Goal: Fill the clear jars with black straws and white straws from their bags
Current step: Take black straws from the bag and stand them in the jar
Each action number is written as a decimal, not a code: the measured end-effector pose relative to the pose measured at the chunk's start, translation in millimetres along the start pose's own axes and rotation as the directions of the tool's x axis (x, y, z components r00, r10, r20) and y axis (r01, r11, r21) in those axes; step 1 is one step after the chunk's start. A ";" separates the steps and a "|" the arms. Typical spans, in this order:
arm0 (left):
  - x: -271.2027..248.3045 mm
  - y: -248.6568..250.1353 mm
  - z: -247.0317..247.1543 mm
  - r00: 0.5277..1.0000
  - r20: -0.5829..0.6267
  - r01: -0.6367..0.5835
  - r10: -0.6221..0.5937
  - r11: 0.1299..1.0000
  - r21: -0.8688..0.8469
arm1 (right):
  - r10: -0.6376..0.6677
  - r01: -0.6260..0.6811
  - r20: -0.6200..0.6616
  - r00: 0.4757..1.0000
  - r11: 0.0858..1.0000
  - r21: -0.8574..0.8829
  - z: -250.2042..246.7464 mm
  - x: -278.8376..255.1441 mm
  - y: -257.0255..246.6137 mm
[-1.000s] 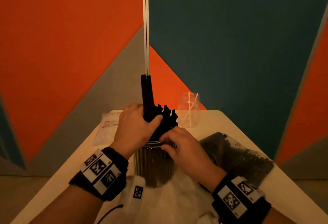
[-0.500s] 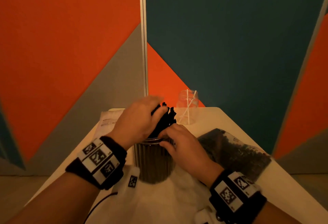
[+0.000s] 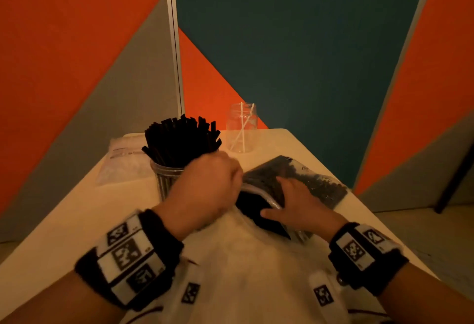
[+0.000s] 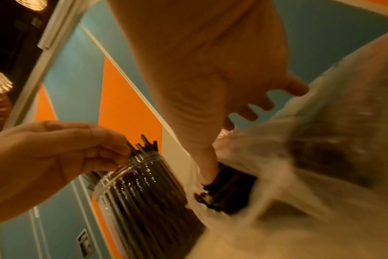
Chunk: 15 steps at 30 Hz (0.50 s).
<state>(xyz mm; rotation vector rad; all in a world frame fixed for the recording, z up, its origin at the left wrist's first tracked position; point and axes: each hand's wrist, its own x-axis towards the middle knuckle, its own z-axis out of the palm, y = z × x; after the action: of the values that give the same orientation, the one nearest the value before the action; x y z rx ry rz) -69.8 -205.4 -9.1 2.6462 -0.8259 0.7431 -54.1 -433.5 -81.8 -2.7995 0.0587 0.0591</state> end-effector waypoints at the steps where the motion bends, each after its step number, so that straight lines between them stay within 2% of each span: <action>1: 1.1 4.5 15.2 0.991 0.134 0.011 -0.014 1.000 0.026 | 0.063 -0.060 0.051 0.997 0.996 -0.059 6.7 -0.6 7.1; 4: 3.7 13.2 62.2 0.886 0.462 -0.057 0.050 0.998 0.001 | 0.149 -0.128 0.128 0.981 0.979 -0.159 20.9 -0.7 16.5; 6: 5.5 20.3 88.0 0.837 0.542 -0.042 0.072 0.997 -0.067 | 0.148 -0.123 0.151 0.977 0.979 -0.161 22.0 0.6 19.1; 9: 15.7 32.7 113.5 0.848 0.521 -0.043 0.098 0.992 -0.118 | 0.122 -0.091 0.191 0.974 0.983 -0.162 18.2 0.8 23.7; 11: 26.4 37.3 124.0 0.862 0.503 -0.001 0.063 0.992 -0.123 | 0.099 -0.066 0.191 0.977 0.983 -0.171 18.0 -1.9 26.2; 15: 43.9 43.5 135.8 0.877 0.480 -0.034 0.036 0.999 -0.012 | 0.056 -0.030 0.122 0.991 0.978 -0.207 24.5 -9.0 28.8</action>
<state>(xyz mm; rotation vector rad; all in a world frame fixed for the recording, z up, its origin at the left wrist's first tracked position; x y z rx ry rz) -11.3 -313.5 -93.7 2.8590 -0.9903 0.0738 -65.3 -452.1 -114.0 -2.9924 0.0865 0.2688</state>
